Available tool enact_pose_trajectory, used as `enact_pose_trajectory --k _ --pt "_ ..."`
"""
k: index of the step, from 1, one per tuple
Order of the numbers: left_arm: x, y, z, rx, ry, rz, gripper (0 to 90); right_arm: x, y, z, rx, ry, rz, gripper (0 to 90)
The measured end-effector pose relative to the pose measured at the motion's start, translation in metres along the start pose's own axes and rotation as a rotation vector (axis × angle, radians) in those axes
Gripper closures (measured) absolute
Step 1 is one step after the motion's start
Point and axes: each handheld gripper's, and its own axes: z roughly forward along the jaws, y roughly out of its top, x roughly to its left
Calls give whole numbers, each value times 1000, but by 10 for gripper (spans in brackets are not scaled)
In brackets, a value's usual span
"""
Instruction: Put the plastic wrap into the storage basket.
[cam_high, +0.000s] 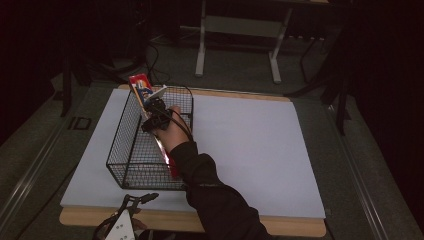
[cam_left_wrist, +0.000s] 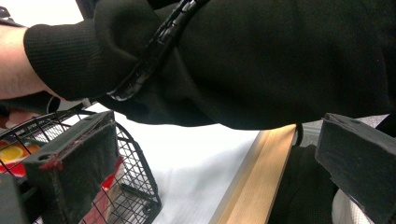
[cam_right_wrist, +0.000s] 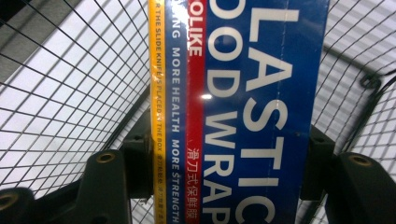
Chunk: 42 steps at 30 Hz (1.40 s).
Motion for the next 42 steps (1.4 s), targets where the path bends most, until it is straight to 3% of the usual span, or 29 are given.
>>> enact_pose_trajectory --k 12,16,25,32,35,42 --pt "-1 0 1 4 -1 4 0 -8 -9 14 27 4 17 387" --pt "-1 0 0 3 -1 5 0 -5 -10 16 12 -10 11 385" --pt "-1 0 1 8 -5 5 0 -7 -11 16 0 10 11 365" --pt "-1 -1 2 11 -6 5 0 -13 -10 4 -56 45 -3 258" --pt "-1 0 2 11 -7 9 0 -18 -12 -7 -98 90 -32 183" --pt "-2 -1 3 20 -10 6 0 -29 -18 -28 -159 124 -77 135"
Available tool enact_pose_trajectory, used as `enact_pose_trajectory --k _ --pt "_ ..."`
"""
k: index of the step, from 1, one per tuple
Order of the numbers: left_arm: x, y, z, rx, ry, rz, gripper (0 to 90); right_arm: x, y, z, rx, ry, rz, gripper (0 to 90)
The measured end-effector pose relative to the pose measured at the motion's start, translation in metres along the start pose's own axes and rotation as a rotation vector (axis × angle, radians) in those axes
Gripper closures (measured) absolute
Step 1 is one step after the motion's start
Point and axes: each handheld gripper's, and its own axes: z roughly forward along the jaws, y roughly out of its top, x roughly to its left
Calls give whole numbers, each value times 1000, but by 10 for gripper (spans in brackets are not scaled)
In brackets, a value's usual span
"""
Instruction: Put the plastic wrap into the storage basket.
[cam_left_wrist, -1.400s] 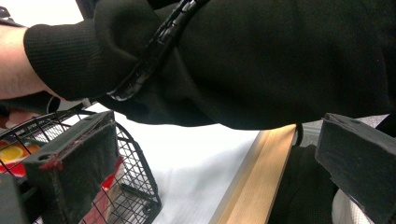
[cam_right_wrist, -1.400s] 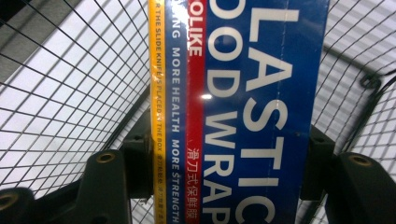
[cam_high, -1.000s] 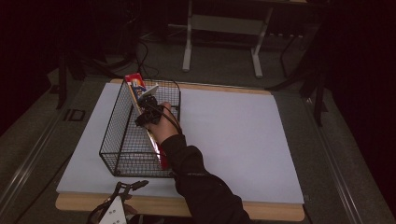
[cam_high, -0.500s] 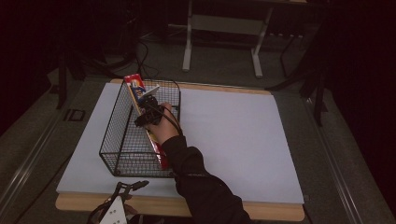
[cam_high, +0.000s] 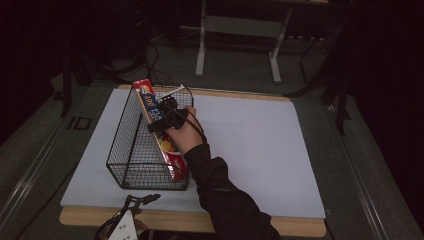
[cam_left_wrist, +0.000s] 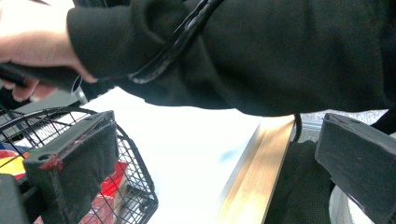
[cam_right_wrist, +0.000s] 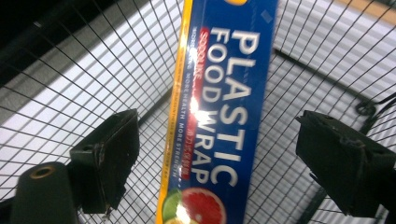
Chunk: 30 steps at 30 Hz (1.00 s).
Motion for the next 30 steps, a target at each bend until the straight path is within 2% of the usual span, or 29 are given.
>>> enact_pose_trajectory --k 5,13,14,23,24,30 --pt "0 -1 1 5 -1 -2 0 -9 -3 -17 -32 -2 -31 131" --pt "-1 -1 3 11 -3 0 0 -23 -14 -37 -57 -2 -35 135" --pt "-1 -1 3 15 -2 2 0 -27 -19 -43 -67 9 -25 135" --pt "-1 -1 4 21 -1 2 0 -42 -40 -68 -105 -15 -30 136" --pt "-1 -1 4 22 -1 3 0 -48 -47 -74 -113 -11 -25 136" --pt "-1 -1 4 26 0 5 0 -63 -69 -86 -133 -24 -22 135"
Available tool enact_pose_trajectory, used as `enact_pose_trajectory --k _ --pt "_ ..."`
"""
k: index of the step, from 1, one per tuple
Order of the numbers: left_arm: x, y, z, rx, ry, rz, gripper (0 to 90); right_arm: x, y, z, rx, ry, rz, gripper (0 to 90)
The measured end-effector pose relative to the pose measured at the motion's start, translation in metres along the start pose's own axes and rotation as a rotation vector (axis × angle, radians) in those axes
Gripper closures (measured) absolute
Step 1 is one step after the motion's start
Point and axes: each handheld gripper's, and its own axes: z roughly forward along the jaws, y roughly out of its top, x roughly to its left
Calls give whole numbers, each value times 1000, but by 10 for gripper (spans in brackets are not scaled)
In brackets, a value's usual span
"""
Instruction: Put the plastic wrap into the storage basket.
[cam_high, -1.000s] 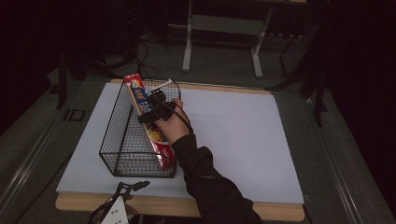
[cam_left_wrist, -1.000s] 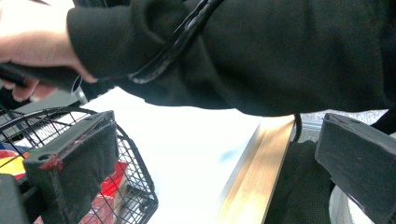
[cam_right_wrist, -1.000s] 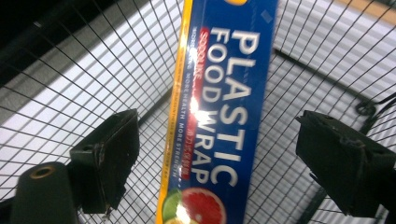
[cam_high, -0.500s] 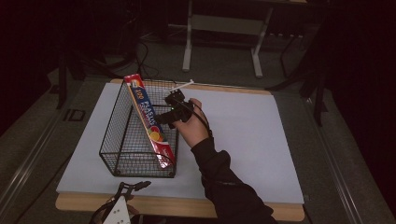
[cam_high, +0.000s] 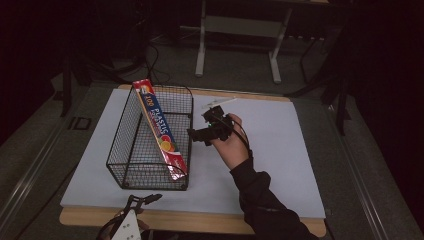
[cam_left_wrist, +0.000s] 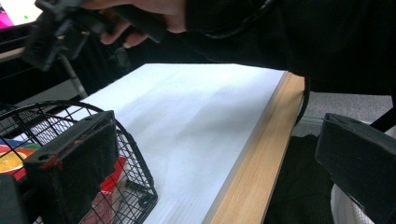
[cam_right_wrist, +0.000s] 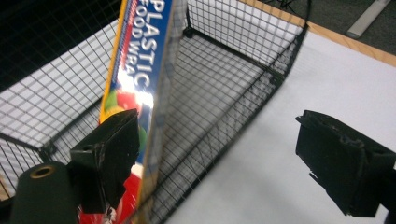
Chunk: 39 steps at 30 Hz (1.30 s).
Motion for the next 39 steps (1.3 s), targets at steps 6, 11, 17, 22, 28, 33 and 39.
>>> enact_pose_trajectory --k 6,11,17,22,28,33,39 --pt "0 0 1 3 -3 -3 0 -12 -19 -10 -9 -9 5 136" --pt "0 0 2 1 -3 -5 0 -21 -39 -18 -10 -12 6 136" --pt "0 0 2 5 -5 -4 0 -30 -58 -30 -18 -22 -6 135" --pt "-1 0 2 3 -5 -4 0 -36 -78 -37 -13 -21 -30 136" --pt "-1 0 3 5 -5 -3 0 -42 -95 -44 -23 -11 -39 135" --pt "-1 0 4 8 -4 -1 0 -44 -107 -50 -29 -14 -45 135" --pt "-2 0 4 8 -6 1 0 -49 -127 -56 -25 -19 -51 135"
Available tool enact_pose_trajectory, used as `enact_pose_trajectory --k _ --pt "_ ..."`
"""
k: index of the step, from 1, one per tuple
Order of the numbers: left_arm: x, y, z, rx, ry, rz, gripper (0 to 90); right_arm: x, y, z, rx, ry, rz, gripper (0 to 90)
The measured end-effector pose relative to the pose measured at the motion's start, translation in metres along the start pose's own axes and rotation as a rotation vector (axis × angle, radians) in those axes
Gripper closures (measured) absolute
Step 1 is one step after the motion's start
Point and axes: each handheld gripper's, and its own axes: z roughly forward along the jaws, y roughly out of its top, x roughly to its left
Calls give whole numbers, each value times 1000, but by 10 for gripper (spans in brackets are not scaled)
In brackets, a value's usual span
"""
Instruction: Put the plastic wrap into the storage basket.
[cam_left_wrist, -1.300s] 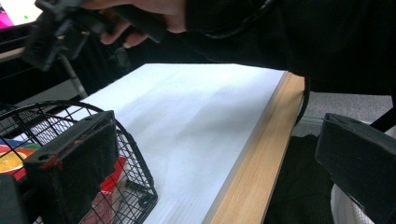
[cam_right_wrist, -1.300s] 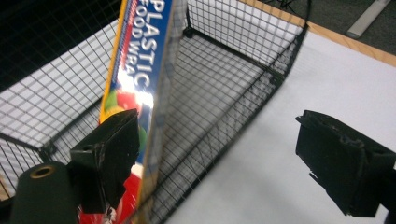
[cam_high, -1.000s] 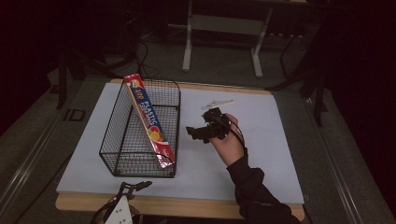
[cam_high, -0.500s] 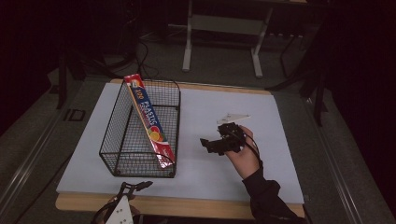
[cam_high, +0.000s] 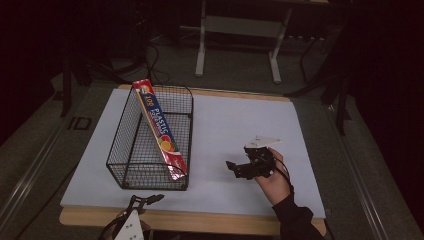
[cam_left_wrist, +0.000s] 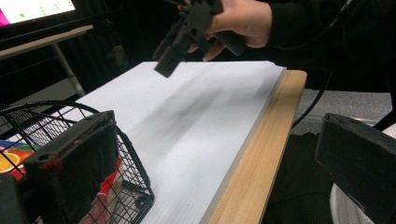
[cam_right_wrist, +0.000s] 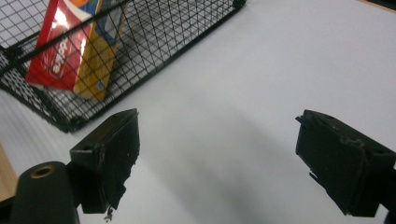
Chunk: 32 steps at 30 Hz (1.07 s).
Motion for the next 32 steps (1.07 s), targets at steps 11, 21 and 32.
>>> enact_pose_trajectory --k 11,21,32 --pt "0 0 0 2 -2 2 0 -8 -31 -5 10 -23 -8 136" --pt "0 0 0 -1 -9 2 0 -21 -47 -3 13 -55 12 136" --pt "-1 1 -1 -4 -13 2 0 -26 -51 -1 23 -66 -8 136"
